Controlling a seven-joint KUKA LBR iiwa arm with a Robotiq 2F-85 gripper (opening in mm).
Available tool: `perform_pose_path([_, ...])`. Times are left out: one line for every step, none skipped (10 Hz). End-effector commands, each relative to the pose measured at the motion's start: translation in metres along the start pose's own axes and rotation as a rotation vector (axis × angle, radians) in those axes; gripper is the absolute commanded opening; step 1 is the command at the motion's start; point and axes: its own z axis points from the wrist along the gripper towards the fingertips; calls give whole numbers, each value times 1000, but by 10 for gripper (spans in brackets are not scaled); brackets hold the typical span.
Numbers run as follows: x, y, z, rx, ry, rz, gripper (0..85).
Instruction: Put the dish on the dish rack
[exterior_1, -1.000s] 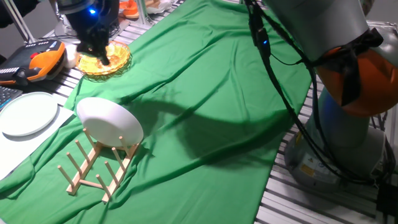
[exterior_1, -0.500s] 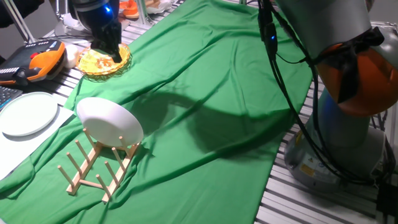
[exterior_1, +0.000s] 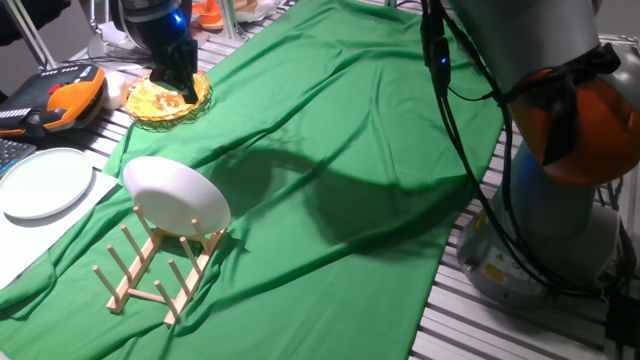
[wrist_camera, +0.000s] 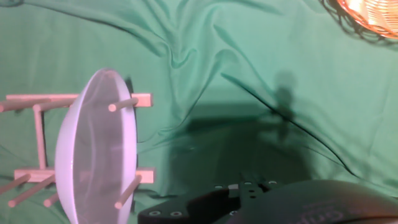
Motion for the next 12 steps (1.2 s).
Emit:
perform_pose_path([0,0,0,-5,2,-4,0])
perform_pose_path([0,1,1,-8,1,-6,0])
perform_pose_path([-1,1,1,-6,1,-6,0])
perform_pose_path([-1,1,1,-9,7,-5,0])
perform_pose_path([-1,2,1,-12,14,-2,0])
perform_pose_path([-1,2,1,-14,17,3,0])
perform_pose_path([-1,3,2,-15,19,9,0])
perform_pose_path([0,2,2,-15,20,12,0])
perform_pose_path([0,2,2,-15,19,12,0])
perform_pose_path([1,2,2,-15,20,12,0])
perform_pose_path([1,2,3,-18,19,14,0])
perform_pose_path([1,2,3,-15,15,16,0])
